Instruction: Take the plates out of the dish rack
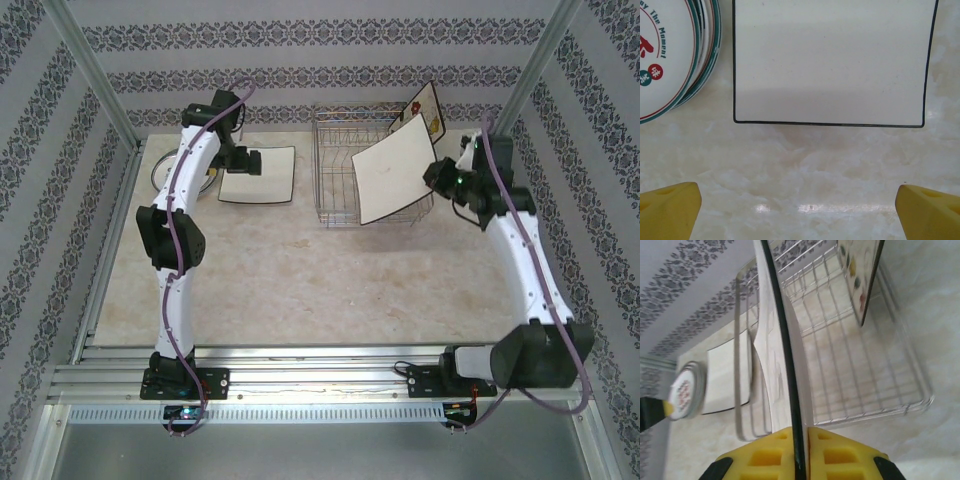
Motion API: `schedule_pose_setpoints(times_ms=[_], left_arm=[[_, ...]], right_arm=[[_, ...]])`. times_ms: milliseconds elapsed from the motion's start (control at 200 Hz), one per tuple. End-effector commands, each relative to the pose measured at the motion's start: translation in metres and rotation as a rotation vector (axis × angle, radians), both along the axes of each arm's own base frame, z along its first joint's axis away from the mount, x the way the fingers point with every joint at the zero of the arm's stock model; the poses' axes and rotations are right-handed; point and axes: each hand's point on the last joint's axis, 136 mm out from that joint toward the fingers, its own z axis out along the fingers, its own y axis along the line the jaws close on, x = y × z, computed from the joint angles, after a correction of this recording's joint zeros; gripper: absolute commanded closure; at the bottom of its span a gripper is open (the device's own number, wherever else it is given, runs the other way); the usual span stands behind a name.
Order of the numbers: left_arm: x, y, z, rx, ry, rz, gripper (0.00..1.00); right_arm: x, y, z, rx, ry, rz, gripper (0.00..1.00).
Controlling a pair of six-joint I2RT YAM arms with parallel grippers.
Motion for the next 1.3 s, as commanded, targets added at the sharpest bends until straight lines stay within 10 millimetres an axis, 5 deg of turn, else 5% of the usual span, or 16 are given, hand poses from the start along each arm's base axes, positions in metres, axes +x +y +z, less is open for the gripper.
schedule_pose_setpoints(times_ms=[0,200,435,685,1019,1294], left_arm=[[-0.011,-0.006,0.013,0.027,-0.02,0.005,0.0],[-0.019,-0.013,0.008,0.014,-0.012,0.008,0.0],[-0.021,-0.014,0.006,0.017,-0.005,0.018,0.0],[-0.019,-0.026,0.015,-0.048,-0.02,0.008,0.0],[-0.014,-0.123,0.072,-0.661,-0.148,-0.161,0.0],[-0.023,-0.17,0.095,-1.054,-0.188,-0.252,0.0]], right_arm=[[-0.008,0.037,0.086,0.281,-0.36,0.161,1.0],[-0.03,0.045,0.065,0.427,-0.383,0.187,1.0],[-0.03,0.045,0.035,0.544,-0.36,0.161,1.0],[-0.022,0.048,0.034,0.532,-0.345,0.189,1.0],[0.006,0.058,0.028,0.539,-0.303,0.242,1.0],[0.019,0.075,0.039,0.536,-0.303,0.309,1.0]])
